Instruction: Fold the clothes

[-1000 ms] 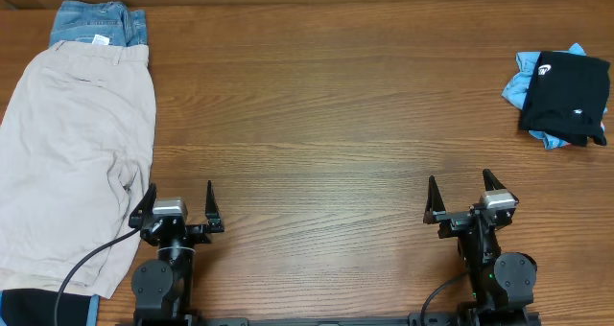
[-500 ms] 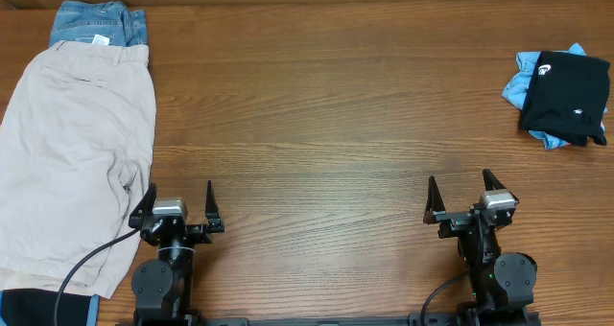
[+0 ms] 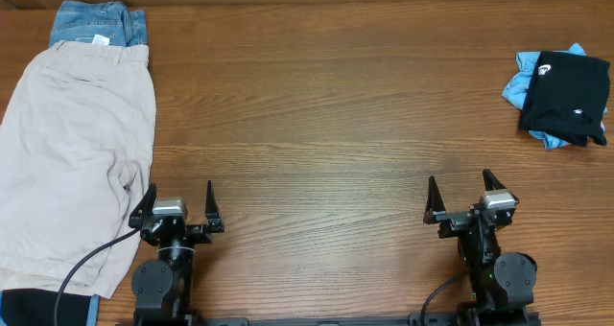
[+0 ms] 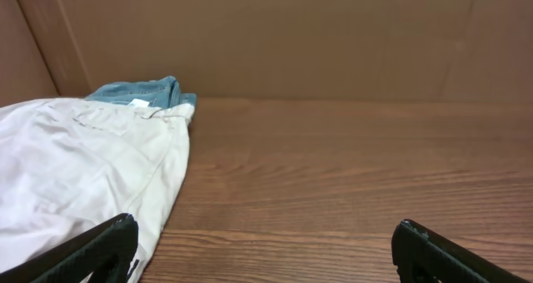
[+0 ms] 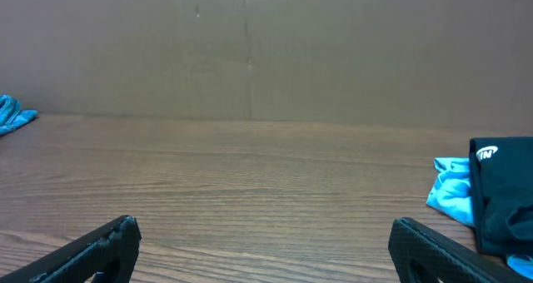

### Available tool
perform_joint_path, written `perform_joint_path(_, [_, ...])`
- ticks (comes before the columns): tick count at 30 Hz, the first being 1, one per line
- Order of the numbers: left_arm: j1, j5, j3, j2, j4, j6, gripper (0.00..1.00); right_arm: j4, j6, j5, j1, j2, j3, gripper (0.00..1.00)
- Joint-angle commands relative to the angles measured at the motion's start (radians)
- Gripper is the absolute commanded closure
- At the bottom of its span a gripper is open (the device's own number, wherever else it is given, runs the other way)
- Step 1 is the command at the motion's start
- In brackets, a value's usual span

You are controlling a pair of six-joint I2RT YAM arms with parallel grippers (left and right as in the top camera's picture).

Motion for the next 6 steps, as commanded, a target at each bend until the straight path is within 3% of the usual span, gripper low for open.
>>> perform_joint_path(1, [-0.004,0.011,-0.003,-0.010,0.003,0.014,0.00,0.007,-0.001,0.002,-0.003,-0.008,-0.010,0.00])
perform_joint_path(6, [-0.004,0.011,-0.003,-0.010,0.003,0.014,0.00,0.007,-0.001,0.002,-0.003,-0.008,-0.010,0.00])
